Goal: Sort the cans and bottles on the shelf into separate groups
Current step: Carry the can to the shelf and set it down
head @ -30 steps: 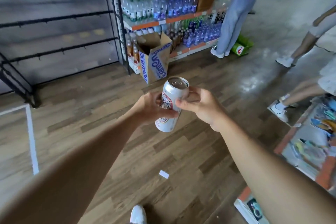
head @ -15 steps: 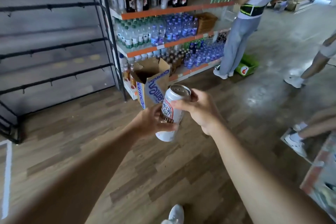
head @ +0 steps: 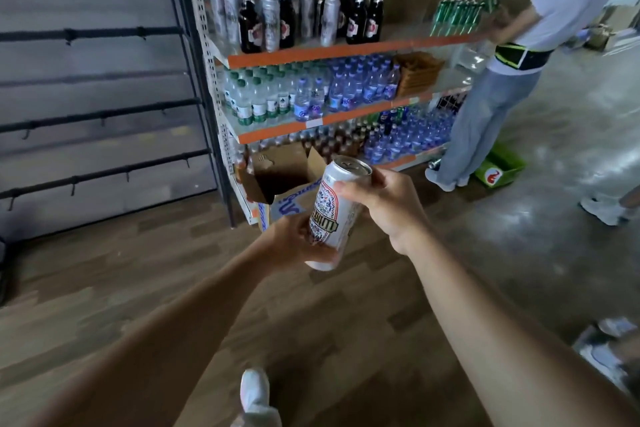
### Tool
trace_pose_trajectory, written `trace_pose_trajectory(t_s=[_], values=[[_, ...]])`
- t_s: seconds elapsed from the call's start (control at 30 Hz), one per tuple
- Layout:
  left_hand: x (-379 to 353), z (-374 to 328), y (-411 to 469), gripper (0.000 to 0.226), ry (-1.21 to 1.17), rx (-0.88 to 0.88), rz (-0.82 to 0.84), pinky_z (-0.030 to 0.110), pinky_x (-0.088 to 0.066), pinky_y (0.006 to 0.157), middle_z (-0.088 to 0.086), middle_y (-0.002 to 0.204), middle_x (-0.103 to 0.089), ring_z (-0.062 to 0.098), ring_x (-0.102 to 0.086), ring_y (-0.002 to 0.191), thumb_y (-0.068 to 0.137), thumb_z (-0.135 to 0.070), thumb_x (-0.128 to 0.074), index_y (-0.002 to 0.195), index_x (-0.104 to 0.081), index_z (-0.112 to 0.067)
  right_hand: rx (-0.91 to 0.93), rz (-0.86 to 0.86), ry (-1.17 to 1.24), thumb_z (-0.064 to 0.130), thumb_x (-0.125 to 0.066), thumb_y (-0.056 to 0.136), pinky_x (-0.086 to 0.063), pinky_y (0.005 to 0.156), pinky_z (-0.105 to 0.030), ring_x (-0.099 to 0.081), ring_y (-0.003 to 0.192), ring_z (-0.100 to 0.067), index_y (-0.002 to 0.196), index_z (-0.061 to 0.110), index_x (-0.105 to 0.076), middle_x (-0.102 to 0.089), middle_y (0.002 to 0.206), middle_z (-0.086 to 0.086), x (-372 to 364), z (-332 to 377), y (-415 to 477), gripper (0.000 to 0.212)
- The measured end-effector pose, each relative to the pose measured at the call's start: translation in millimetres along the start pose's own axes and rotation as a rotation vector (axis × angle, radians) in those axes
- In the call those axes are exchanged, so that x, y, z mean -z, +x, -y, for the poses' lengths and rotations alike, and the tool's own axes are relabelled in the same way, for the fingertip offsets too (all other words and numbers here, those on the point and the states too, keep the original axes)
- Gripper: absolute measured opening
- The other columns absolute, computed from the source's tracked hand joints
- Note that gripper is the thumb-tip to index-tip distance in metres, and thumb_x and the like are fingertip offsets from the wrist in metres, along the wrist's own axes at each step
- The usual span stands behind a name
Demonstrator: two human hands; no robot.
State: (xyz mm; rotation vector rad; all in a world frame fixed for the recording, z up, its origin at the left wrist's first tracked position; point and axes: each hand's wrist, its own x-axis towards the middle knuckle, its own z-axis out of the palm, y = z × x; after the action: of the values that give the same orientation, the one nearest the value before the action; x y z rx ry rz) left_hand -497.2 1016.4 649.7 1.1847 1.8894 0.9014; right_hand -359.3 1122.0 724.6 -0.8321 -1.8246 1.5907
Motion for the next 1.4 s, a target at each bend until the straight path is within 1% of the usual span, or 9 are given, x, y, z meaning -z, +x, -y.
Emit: trace_pose_trajectory(t_s=[0.2, 0.33, 0.5, 0.73, 0.83, 0.97, 1.1, 1.3, 1.4], values=[[51, 16, 98, 0.053, -0.060, -0.023, -0.006, 0.033, -0.050, 0.090, -0.010, 0.105, -0.068, 0.009, -0.063, 0.100, 0.057, -0.036, -0.087, 0.104, -0.062, -0.035, -0.010, 0.001, -0.048, 0.026, -0.084, 0.066, -0.050, 0.059, -0.018, -0.069, 0.075, -0.004, 0.089, 0.017, -0.074, -0.075, 0.082, 0.006, -16, -15, 117, 0.027], [92, 28, 157, 0.078, -0.061, 0.019, -0.036, 0.036, -0.053, 0.090, -0.007, 0.107, -0.070, 0.010, -0.064, 0.099, 0.038, -0.058, -0.076, 0.109, -0.065, -0.028, -0.037, 0.035, -0.095, 0.023, -0.081, 0.075, -0.054, 0.064, -0.029, -0.070, 0.083, -0.014, 0.089, 0.018, -0.073, -0.076, 0.086, 0.002, -34, -16, 196, 0.017], [133, 39, 220, 0.081, -0.057, 0.060, -0.059, 0.039, -0.053, 0.090, -0.005, 0.107, -0.071, 0.012, -0.066, 0.097, 0.039, -0.059, -0.076, 0.112, -0.065, -0.025, -0.022, 0.098, -0.072, 0.024, -0.083, 0.070, -0.056, 0.067, -0.032, -0.071, 0.079, -0.013, 0.091, 0.016, -0.074, -0.076, 0.086, -0.001, -50, -17, 279, 0.025], [162, 35, 304, 0.058, -0.114, 0.115, -0.209, 0.032, -0.053, 0.089, -0.005, 0.105, -0.071, 0.012, -0.066, 0.096, 0.055, -0.035, -0.087, 0.108, -0.066, -0.026, 0.076, 0.253, -0.032, 0.017, -0.083, 0.068, -0.053, 0.061, -0.017, -0.069, 0.071, -0.005, 0.083, 0.016, -0.074, -0.075, 0.078, 0.004, -50, -22, 396, 0.018], [168, 29, 346, 0.054, -0.146, 0.125, -0.307, 0.037, -0.052, 0.093, -0.006, 0.103, -0.072, 0.010, -0.067, 0.096, 0.055, -0.030, -0.088, 0.104, -0.067, -0.026, 0.092, 0.313, -0.080, 0.024, -0.086, 0.065, -0.049, 0.055, -0.021, -0.066, 0.063, -0.006, 0.083, 0.015, -0.074, -0.073, 0.074, 0.004, -42, -26, 452, 0.024], [174, 13, 392, 0.041, -0.197, 0.142, -0.393, 0.038, -0.052, 0.093, -0.010, 0.096, -0.072, 0.007, -0.068, 0.092, 0.061, -0.018, -0.087, 0.092, -0.064, -0.031, 0.124, 0.404, -0.099, 0.046, -0.084, 0.051, -0.056, 0.072, -0.037, -0.072, 0.085, -0.019, 0.086, 0.018, -0.076, -0.077, 0.086, 0.001, -29, -23, 512, 0.045], [175, -6, 438, 0.042, -0.215, 0.163, -0.458, 0.040, -0.053, 0.092, -0.008, 0.096, -0.074, 0.009, -0.069, 0.092, 0.057, -0.026, -0.086, 0.094, -0.067, -0.029, 0.133, 0.482, -0.087, 0.046, -0.083, 0.049, -0.057, 0.078, -0.042, -0.071, 0.085, -0.018, 0.081, 0.020, -0.075, -0.077, 0.088, -0.001, -10, -17, 565, 0.042], [190, -19, 502, 0.041, -0.232, 0.169, -0.499, 0.037, -0.055, 0.088, -0.007, 0.093, -0.074, 0.008, -0.069, 0.088, 0.056, -0.025, -0.086, 0.092, -0.066, -0.028, 0.198, 0.530, -0.075, 0.030, -0.086, 0.063, -0.052, 0.072, -0.034, -0.065, 0.076, -0.005, 0.083, 0.019, -0.075, -0.076, 0.087, 0.001, 6, -14, 631, 0.025], [201, -21, 533, 0.039, -0.222, 0.157, -0.507, 0.035, -0.055, 0.086, -0.006, 0.093, -0.074, 0.009, -0.069, 0.088, 0.063, -0.015, -0.086, 0.096, -0.067, -0.022, 0.233, 0.519, -0.079, 0.039, -0.084, 0.059, -0.054, 0.075, -0.034, -0.067, 0.080, -0.006, 0.083, 0.024, -0.076, -0.076, 0.088, 0.002, 10, -14, 664, 0.029]])
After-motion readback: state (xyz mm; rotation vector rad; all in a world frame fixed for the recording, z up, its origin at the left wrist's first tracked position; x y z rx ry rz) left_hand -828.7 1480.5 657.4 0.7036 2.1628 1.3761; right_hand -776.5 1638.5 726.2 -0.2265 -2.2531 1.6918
